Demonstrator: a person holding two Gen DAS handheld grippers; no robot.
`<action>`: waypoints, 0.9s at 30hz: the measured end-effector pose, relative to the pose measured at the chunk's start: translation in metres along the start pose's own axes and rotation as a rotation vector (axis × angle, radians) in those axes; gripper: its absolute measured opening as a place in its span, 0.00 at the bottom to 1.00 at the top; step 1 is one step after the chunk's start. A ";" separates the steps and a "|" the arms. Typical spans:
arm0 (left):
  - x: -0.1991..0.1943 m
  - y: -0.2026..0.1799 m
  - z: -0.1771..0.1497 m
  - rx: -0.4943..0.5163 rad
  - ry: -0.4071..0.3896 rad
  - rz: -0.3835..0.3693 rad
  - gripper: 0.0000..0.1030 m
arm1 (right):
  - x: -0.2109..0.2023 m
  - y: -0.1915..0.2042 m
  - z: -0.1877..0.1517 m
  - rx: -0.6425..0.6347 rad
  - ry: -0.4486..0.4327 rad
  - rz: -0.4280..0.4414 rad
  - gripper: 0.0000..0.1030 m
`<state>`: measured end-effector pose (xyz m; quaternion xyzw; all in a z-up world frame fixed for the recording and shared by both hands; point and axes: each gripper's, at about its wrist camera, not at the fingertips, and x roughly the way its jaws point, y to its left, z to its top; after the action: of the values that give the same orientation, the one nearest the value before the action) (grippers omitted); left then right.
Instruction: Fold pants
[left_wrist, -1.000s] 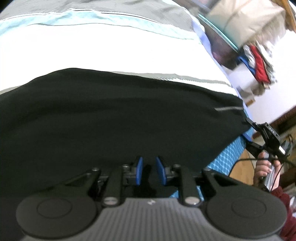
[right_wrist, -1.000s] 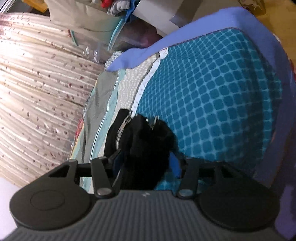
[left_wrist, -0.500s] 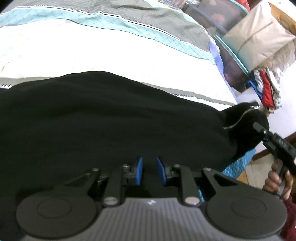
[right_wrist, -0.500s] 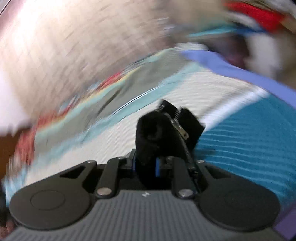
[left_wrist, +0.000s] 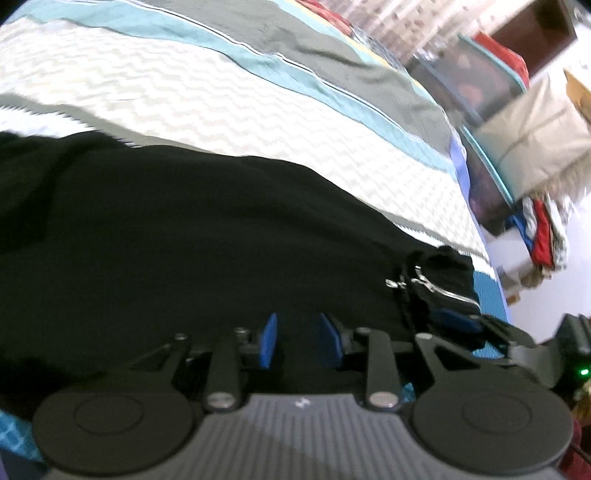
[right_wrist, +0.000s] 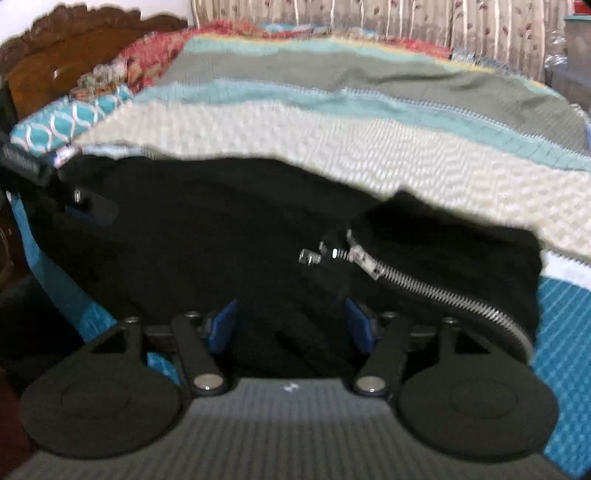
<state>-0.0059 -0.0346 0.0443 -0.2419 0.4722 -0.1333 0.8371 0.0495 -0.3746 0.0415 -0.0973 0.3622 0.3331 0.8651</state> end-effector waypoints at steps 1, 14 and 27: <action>-0.005 0.007 -0.001 -0.011 -0.008 0.000 0.26 | -0.011 -0.005 0.003 0.023 -0.026 -0.005 0.64; 0.021 -0.049 0.042 0.194 0.005 -0.030 0.29 | -0.018 -0.144 0.010 0.469 -0.123 -0.286 0.55; 0.194 -0.221 0.055 0.630 0.178 0.035 0.24 | -0.003 -0.205 -0.010 0.716 -0.085 0.043 0.29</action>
<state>0.1427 -0.2945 0.0445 0.0499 0.4831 -0.2791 0.8284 0.1745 -0.5359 0.0211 0.2335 0.4215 0.2068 0.8515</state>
